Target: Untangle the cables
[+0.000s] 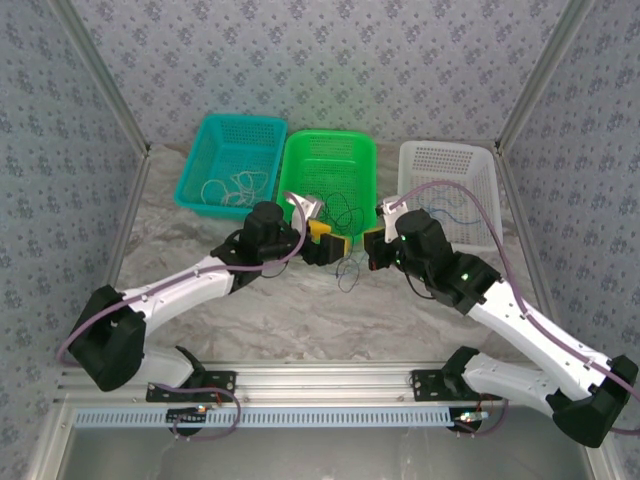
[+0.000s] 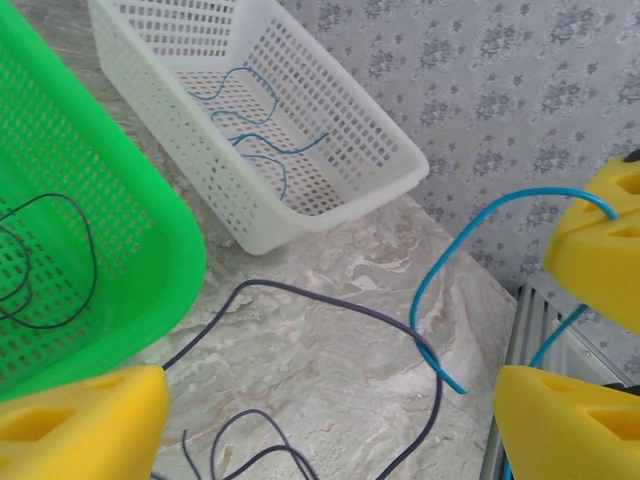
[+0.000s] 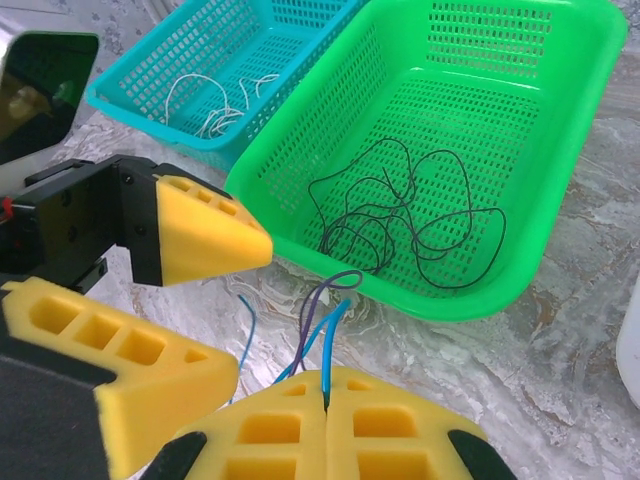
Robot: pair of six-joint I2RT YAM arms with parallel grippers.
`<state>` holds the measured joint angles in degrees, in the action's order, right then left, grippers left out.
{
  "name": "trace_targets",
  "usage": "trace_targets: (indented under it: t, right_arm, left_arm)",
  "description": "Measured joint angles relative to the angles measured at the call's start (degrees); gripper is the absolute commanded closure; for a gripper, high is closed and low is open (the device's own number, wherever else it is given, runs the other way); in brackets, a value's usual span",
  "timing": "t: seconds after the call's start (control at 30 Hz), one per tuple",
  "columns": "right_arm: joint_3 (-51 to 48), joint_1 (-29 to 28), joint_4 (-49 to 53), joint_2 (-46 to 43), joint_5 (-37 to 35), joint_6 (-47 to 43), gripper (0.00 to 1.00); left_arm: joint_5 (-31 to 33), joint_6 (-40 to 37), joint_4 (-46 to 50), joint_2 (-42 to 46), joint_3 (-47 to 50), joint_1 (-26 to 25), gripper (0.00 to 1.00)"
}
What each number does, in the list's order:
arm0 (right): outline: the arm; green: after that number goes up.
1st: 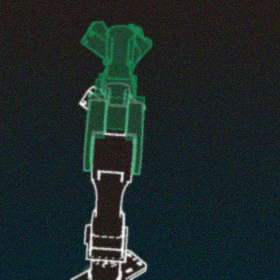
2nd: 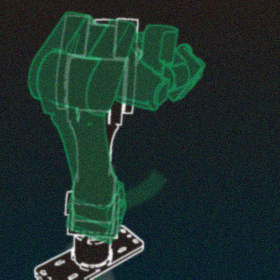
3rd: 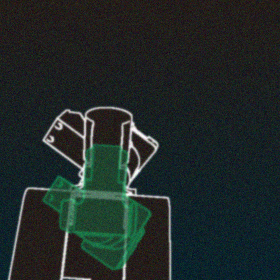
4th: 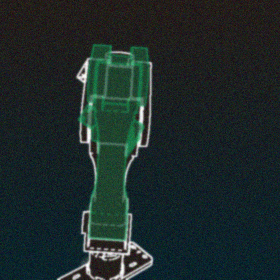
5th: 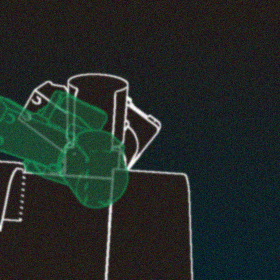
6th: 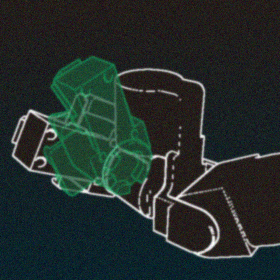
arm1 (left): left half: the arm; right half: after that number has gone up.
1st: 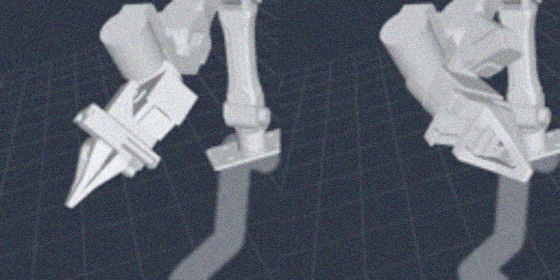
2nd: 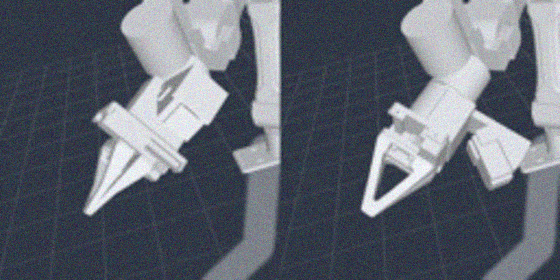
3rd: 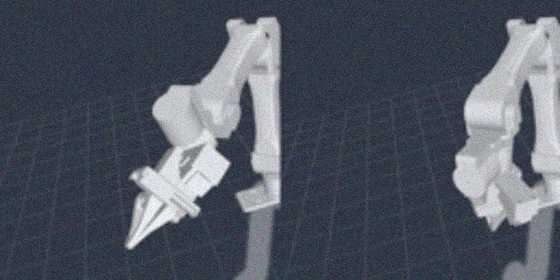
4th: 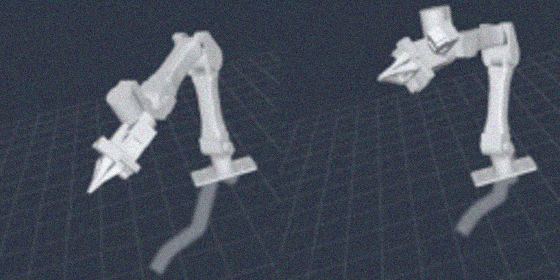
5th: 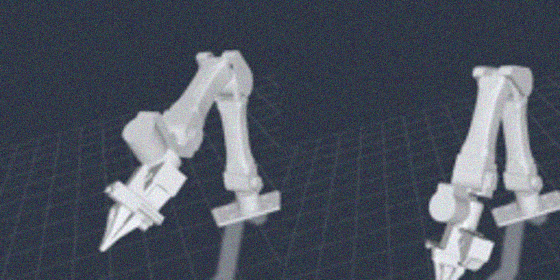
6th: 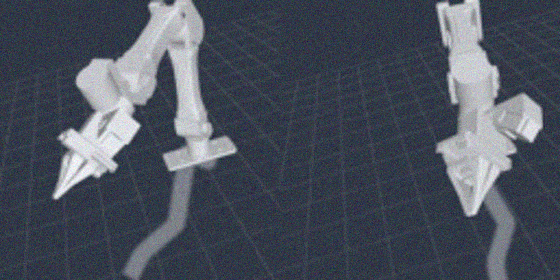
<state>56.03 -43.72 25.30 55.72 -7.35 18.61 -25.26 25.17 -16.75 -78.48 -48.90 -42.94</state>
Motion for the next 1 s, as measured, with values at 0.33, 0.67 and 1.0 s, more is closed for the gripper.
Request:
trace_targets:
  t: [0.33,0.67,1.0]
  right_arm:
    - [-0.17,-0.2,-1.07,0.2,-1.07,1.36,1.0]
    - [-0.85,-0.2,-1.75,0.2,-2.16,1.84,1.0]
    - [-1.05,-0.2,-2.4,-0.85,-2.29,2.99,1.0]
  left_arm:
    - [-2.58,0.0,-1.38,-0.94,0.0,-1.73,0.2]
    - [-1.4,0.0,-1.49,-3.39,0.0,-4.0,0.21]
    - [1.07,0.59,-3.26,-3.82,0.0,-4.83,0.32]
